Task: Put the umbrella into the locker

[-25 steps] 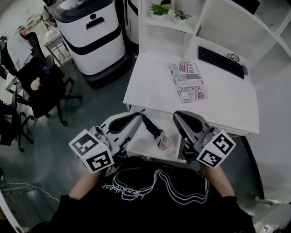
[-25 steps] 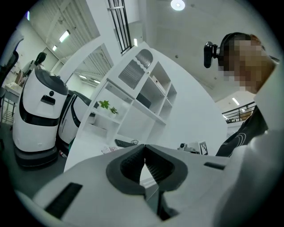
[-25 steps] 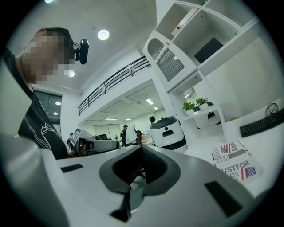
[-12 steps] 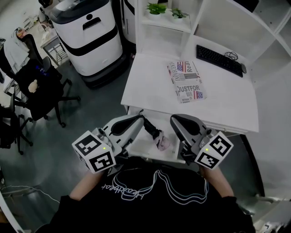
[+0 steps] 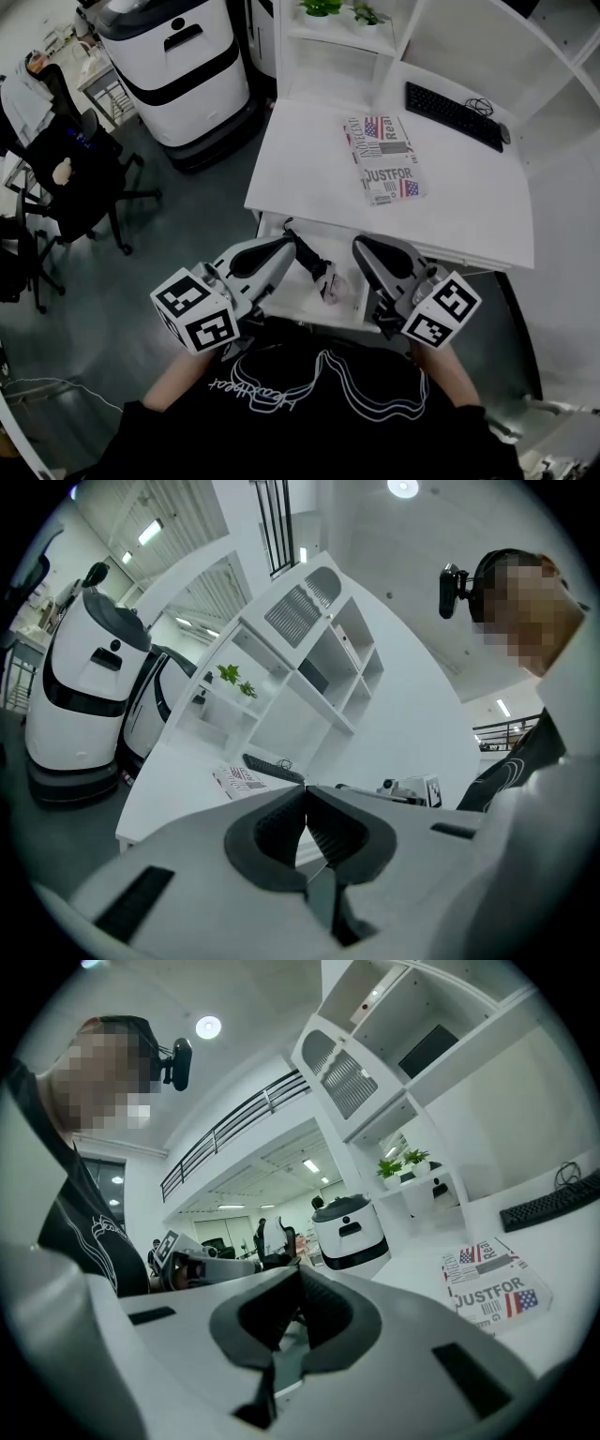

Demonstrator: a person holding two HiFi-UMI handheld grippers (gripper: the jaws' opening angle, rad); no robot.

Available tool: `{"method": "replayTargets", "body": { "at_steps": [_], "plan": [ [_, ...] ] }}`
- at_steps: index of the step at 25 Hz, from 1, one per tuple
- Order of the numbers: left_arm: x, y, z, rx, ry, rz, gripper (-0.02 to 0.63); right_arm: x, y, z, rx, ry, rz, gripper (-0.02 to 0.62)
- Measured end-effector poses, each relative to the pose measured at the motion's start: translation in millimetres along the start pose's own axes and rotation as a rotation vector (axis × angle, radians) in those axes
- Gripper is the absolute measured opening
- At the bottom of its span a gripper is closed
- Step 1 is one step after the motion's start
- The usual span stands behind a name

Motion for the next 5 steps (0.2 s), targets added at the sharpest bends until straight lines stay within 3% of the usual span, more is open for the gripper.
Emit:
{"method": "replayTargets", "body": {
  "at_steps": [5],
  "plan": [
    [4.0,-5.7,-9.9,0.02,0.015,0.0,0.005,-5.6,-2.0,-9.3,0.011,-0.02,0.006,0.003]
  ]
}}
Point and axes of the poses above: the fingertips, and each gripper's own axes: y backward along the fingers, x to its left, z out of its top, the point moved 6 cm from there along y, backward along the fingers, and after that the axes turned 2 degrees about -y, right-handed, at the moved point
